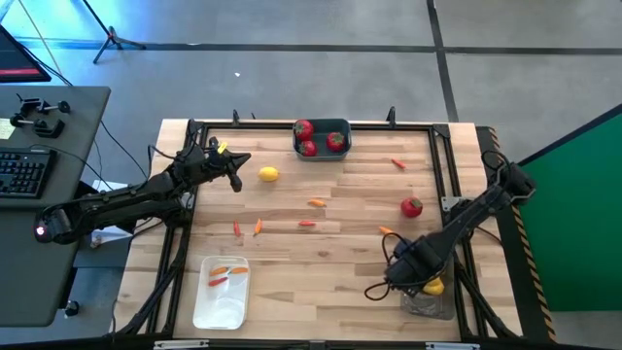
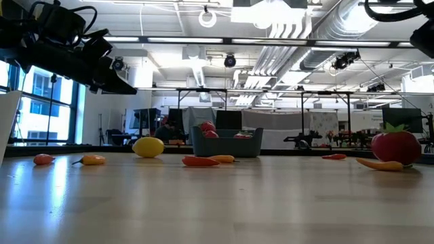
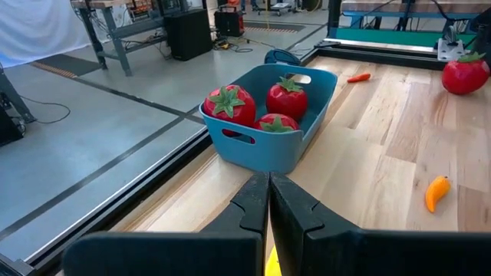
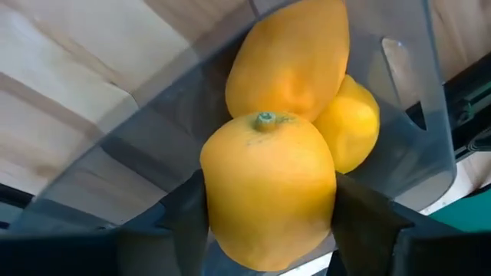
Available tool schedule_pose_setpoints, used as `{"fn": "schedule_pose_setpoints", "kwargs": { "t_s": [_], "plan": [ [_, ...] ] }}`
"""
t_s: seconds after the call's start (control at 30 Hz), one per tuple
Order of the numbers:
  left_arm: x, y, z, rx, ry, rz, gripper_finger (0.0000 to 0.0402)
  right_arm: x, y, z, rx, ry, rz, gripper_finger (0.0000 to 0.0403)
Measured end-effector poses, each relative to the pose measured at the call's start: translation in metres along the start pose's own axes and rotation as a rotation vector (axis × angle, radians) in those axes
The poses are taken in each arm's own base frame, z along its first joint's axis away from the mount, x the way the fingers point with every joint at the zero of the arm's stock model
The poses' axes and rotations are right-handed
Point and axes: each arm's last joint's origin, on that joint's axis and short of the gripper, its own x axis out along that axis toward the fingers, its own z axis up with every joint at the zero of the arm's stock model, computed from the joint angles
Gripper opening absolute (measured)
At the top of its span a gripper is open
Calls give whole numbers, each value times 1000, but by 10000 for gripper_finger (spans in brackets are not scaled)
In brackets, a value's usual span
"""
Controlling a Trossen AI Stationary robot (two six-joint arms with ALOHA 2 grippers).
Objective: Sort produce into baskets
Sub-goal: Put the right yellow lemon into the black transparent bin, then put the top center orange chili pepper into the white bin
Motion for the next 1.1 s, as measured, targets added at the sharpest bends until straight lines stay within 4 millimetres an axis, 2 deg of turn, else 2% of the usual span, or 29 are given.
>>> {"fn": "schedule_pose_setpoints", "kwargs": {
  "t_s": [0.23,0.33,0.47,0.57,0.67,0.93,1.0,1.1],
  "plan": [
    [0,0,0,0,-1,0,0,-1,0,2,15,-4,7,292],
    [0,0,0,-7,-1,0,0,-1,3,4,-20,8,47,303],
    [0,0,0,-8,-1,0,0,-3,8,8,-30,32,110,294],
    [0,0,0,-8,0,0,0,-8,10,9,-40,34,134,265],
    [0,0,0,-8,0,0,0,-16,13,10,-93,-4,156,215],
    [0,0,0,-9,0,0,0,-23,9,23,-186,-57,154,27],
    [0,0,0,-9,3,0,0,-25,8,28,-215,-73,152,9],
    [0,0,0,-9,5,0,0,-31,3,35,-245,-108,158,21]
  ]
}}
